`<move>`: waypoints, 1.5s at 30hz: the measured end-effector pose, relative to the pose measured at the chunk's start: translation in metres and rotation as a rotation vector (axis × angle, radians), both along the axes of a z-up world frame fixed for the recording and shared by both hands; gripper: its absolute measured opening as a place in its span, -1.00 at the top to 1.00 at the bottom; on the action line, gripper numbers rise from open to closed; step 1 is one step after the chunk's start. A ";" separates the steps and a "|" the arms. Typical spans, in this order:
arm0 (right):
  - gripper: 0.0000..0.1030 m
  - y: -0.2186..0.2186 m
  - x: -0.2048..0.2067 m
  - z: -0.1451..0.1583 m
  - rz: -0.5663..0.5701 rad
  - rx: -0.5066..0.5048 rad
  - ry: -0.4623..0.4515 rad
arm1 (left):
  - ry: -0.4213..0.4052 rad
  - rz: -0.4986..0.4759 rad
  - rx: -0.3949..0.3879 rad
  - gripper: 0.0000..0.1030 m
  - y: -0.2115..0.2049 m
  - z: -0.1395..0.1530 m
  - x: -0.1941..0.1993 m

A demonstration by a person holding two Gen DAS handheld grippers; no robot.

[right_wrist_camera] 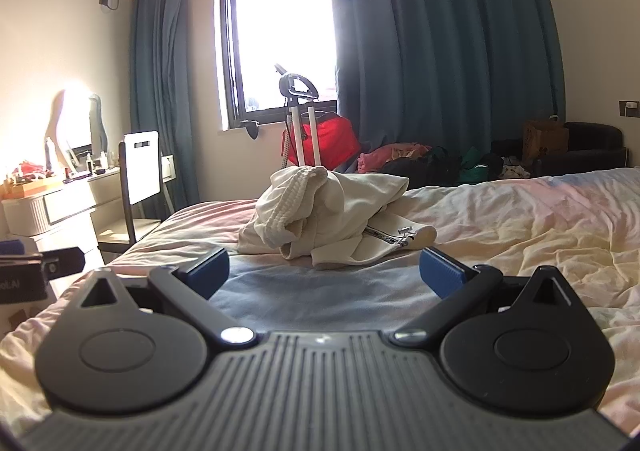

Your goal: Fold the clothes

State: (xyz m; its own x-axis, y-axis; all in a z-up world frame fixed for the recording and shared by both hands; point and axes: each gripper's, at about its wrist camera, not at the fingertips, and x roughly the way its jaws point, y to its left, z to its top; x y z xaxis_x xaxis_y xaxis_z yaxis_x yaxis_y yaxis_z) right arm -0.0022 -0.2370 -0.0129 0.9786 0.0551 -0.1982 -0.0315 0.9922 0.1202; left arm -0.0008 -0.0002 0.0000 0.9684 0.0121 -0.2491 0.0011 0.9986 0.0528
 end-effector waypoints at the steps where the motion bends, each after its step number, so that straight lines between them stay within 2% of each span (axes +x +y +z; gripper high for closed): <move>1: -1.00 0.000 0.000 0.000 0.001 0.001 0.002 | -0.002 -0.001 -0.003 -1.00 0.000 0.000 -0.001; 9: -1.00 0.002 -0.001 0.000 0.003 -0.018 -0.003 | -0.012 -0.002 -0.011 -1.00 0.000 -0.005 -0.005; 30: -1.00 -0.001 -0.001 0.000 0.011 0.029 -0.002 | 0.007 -0.010 0.003 -1.00 -0.002 0.001 -0.006; 42: -1.00 0.008 -0.005 0.003 0.012 -0.032 -0.019 | 0.011 -0.020 0.004 -1.00 -0.003 0.000 -0.005; 45: -1.00 0.009 -0.008 0.005 -0.032 -0.032 -0.033 | 0.013 -0.021 -0.002 -1.00 -0.002 -0.002 -0.005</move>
State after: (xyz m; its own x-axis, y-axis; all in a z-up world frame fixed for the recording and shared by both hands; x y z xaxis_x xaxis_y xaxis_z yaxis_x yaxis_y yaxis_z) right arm -0.0102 -0.2275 -0.0083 0.9858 0.0177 -0.1671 -0.0029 0.9961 0.0881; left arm -0.0055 -0.0023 -0.0019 0.9651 -0.0083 -0.2616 0.0224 0.9985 0.0508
